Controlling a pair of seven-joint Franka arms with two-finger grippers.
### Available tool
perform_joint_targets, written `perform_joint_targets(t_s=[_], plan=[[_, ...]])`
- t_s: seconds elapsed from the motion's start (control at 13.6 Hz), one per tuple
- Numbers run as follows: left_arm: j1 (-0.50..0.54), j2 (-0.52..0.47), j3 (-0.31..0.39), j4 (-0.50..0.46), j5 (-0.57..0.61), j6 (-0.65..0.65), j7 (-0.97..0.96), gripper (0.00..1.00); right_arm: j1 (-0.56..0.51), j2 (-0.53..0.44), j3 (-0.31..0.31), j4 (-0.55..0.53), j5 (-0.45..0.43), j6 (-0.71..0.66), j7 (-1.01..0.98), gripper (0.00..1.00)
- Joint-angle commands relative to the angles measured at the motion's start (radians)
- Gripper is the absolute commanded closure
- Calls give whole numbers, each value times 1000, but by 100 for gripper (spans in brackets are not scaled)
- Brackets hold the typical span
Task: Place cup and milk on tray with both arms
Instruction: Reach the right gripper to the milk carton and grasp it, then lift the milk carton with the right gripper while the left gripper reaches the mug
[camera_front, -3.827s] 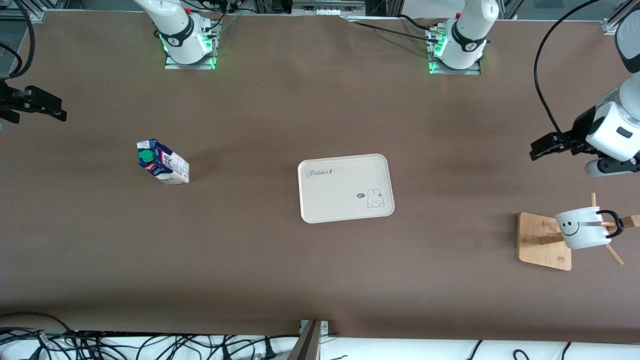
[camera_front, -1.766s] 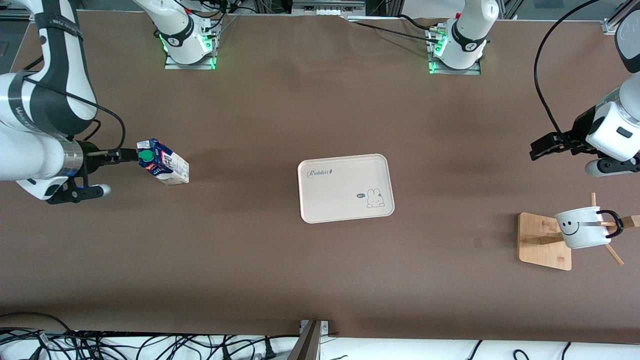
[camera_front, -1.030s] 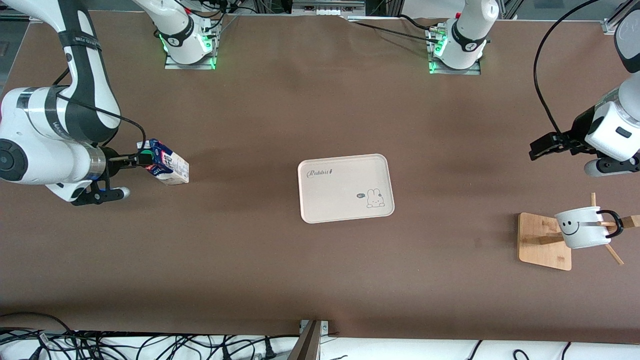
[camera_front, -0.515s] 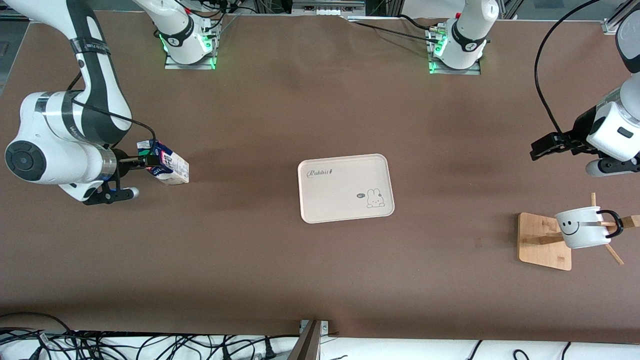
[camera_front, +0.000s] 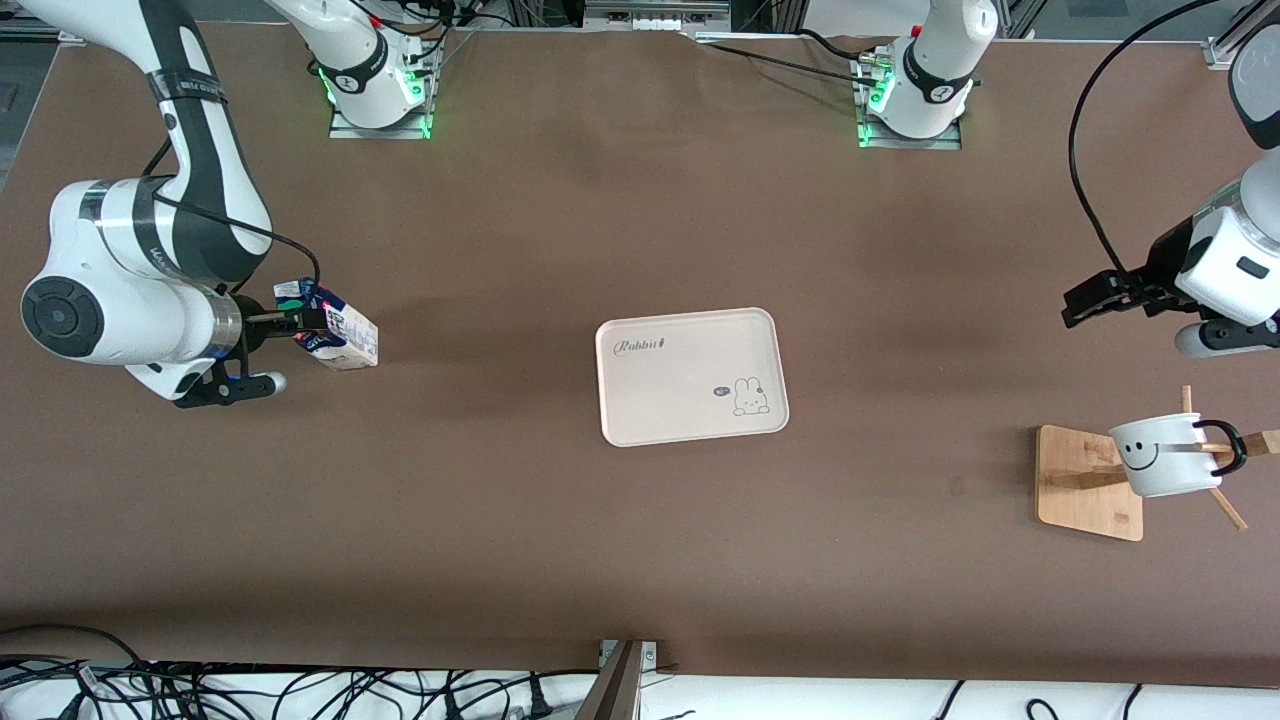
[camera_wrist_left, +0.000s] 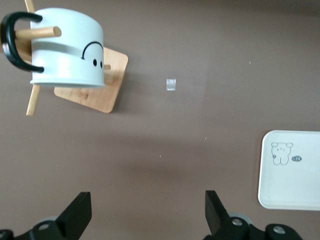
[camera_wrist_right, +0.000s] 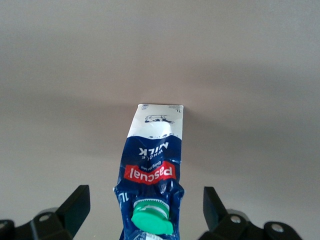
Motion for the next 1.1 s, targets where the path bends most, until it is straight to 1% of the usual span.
perform_joint_targets(t_s=[0.0, 0.22, 0.37, 0.52, 0.66, 0.88, 1.03], plan=[[3, -17, 1, -65, 22, 96, 8, 0, 5, -27, 3, -33, 12, 24, 16, 0], [6, -19, 2, -65, 24, 148, 21, 0, 5, -28, 5, -42, 12, 45, 19, 0], [7, -19, 17, -80, 39, 195, 22, 0, 5, -46, 5, -99, 12, 87, 20, 0], [9, -19, 24, -139, 53, 272, 39, 0, 5, -71, 5, -157, 12, 133, 20, 0], [9, -26, 28, -208, 54, 361, 41, 0, 5, -99, 5, -193, 12, 142, 20, 0], [9, -63, 28, -332, 63, 502, 42, 0, 0, -135, 3, -210, 12, 101, 19, 0], [9, -103, 28, -440, 137, 629, 41, 0, -3, -145, -2, -207, 10, 72, 17, 0]])
